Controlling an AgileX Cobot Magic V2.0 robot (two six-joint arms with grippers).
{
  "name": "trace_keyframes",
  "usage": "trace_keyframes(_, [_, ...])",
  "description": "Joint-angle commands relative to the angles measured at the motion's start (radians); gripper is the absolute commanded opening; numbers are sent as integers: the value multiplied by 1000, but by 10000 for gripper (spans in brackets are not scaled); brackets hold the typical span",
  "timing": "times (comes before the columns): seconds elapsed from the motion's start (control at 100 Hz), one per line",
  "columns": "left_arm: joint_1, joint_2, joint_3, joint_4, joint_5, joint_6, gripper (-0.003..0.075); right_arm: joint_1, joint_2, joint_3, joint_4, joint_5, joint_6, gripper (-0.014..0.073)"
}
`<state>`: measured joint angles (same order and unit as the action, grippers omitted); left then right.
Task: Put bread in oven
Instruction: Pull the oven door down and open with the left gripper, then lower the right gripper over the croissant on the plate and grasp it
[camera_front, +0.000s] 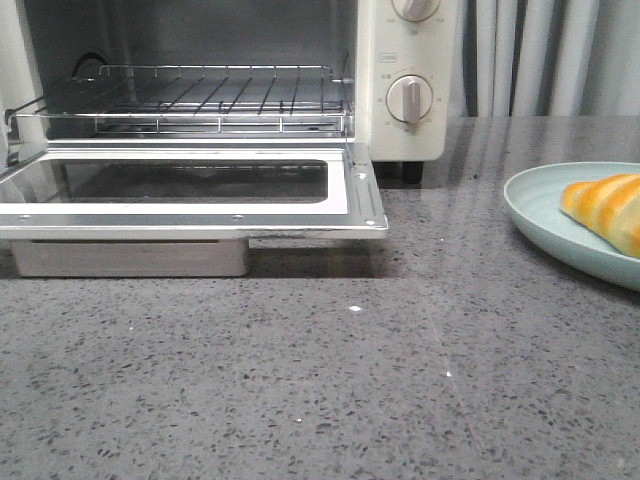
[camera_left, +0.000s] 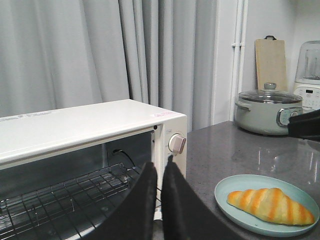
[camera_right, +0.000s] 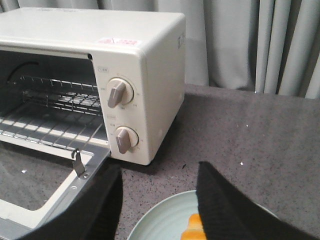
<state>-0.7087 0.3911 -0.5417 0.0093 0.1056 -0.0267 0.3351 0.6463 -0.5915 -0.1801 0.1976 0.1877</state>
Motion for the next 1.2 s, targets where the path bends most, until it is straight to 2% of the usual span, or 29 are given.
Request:
trace_keyframes(0.0, [-4, 7, -34, 0, -60, -2, -20, 1, 34, -36, -33, -70, -4, 374])
trace_keyframes(0.14, [-4, 7, -34, 0, -62, -2, -20, 1, 84, -36, -72, -57, -4, 418])
trace_keyframes(0.36, [-4, 7, -34, 5, -79, -2, -20, 1, 159, -35, -186, -56, -4, 585])
trace_keyframes(0.49, [-4, 7, -34, 14, -79, -2, -20, -22, 200, -35, -240, -22, -4, 585])
trace_keyframes(0.68, [-4, 7, -34, 14, -80, -2, -20, -52, 250, -37, -235, 53, 0, 585])
trace_keyframes(0.96, [-4, 7, -34, 14, -81, -2, -20, -52, 286, -42, -116, 171, 0, 585])
trace_keyframes(1.19, [-4, 7, -34, 14, -81, -2, -20, -52, 325, -226, -53, 459, -31, 585])
